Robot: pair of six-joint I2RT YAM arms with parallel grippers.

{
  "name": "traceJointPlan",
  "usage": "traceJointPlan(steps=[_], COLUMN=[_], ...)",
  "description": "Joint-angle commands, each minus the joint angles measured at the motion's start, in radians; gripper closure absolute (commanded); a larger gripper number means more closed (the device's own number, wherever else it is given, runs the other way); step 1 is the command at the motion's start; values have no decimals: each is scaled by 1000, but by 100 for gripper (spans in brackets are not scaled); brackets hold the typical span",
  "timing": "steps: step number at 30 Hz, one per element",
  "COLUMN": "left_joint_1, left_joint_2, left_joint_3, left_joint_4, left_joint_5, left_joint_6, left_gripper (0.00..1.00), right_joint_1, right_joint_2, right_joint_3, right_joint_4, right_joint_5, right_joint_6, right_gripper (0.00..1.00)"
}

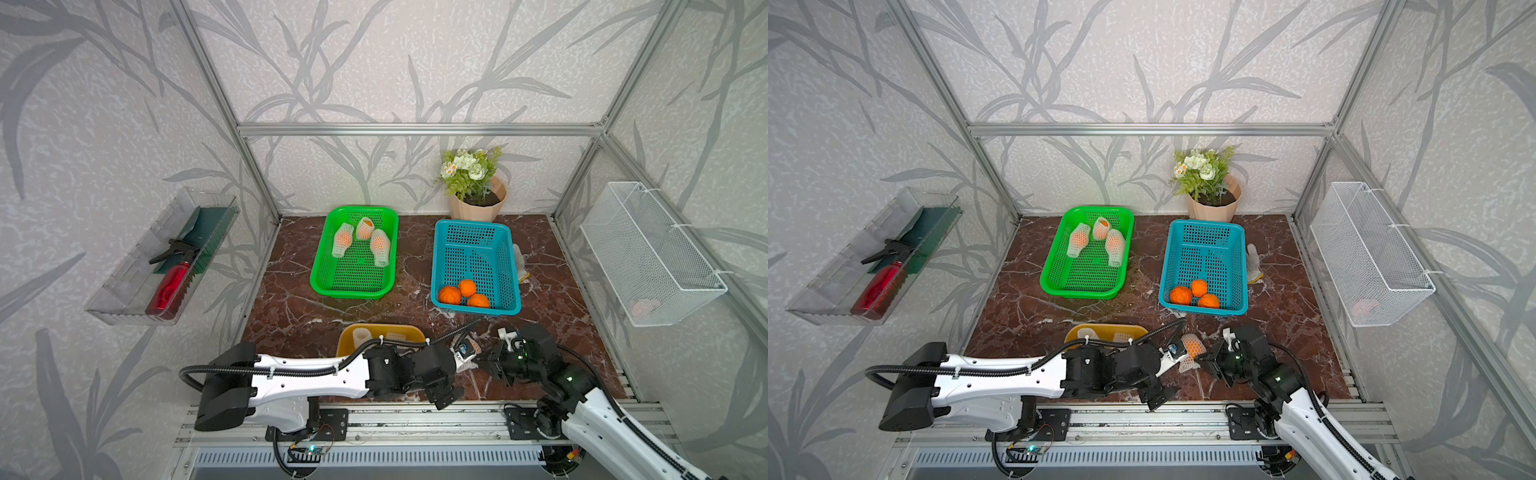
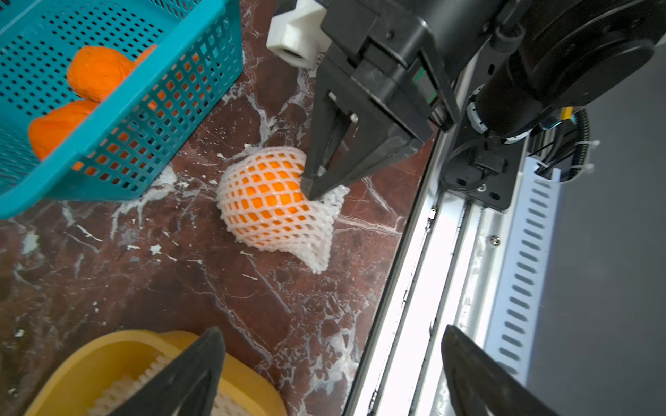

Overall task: Remove foam nets from oranges
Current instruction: Remove the foam net from the orange.

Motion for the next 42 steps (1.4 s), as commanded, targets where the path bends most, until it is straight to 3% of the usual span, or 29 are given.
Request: traceJointPlan(steps=[1, 17, 29, 38, 42], left_joint_1=[4, 63, 114, 118, 125], left_joint_2=[42, 201, 266, 293, 296], left_joint_3=[13, 25, 49, 83, 109], left_joint_4=[53, 184, 242, 234, 197], left_joint_5=[-120, -51, 43, 96, 136], left_joint_6=[107, 141, 145, 136, 137], left_gripper=[9, 18, 38, 69, 88], right_joint_1=[5, 6, 6, 6, 6], right_joint_2=[3, -70, -76, -108, -102], right_joint_3=[27, 16, 6, -16, -14], right_joint_4=[23, 6, 28, 41, 48], right_joint_5=[4, 6, -13, -12, -15], right_joint_6=[15, 81, 101, 138, 137], right_gripper=[98, 98, 98, 97, 94])
